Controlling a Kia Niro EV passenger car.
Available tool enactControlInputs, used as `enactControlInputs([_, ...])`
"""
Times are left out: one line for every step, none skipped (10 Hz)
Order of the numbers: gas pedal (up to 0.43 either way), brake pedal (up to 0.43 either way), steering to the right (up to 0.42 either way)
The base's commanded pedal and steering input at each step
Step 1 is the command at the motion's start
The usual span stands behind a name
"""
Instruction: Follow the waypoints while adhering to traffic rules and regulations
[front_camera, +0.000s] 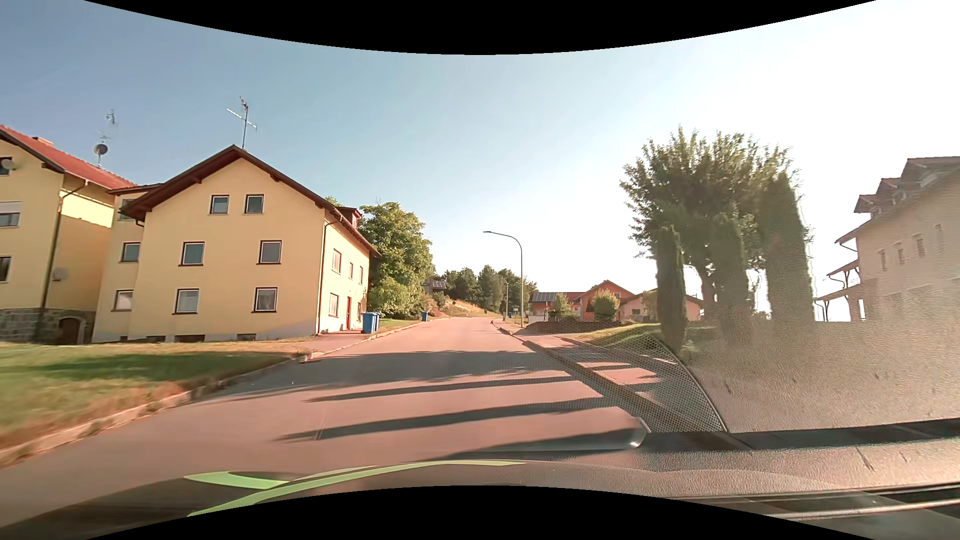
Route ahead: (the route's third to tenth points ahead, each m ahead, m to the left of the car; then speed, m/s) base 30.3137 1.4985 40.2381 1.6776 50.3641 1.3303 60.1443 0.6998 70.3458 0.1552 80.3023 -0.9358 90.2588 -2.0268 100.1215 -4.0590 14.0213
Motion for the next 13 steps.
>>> enactControlInputs([0.240, 0.000, -0.008])
enactControlInputs([0.240, 0.000, -0.009])
enactControlInputs([0.240, 0.000, -0.009])
enactControlInputs([0.240, 0.000, -0.010])
enactControlInputs([0.240, 0.000, -0.010])
enactControlInputs([0.240, 0.000, -0.010])
enactControlInputs([0.240, 0.000, -0.010])
enactControlInputs([0.240, 0.000, -0.010])
enactControlInputs([0.240, 0.000, -0.008])
enactControlInputs([0.240, 0.000, -0.006])
enactControlInputs([0.240, 0.000, -0.005])
enactControlInputs([0.240, 0.000, -0.005])
enactControlInputs([0.240, 0.000, -0.005])
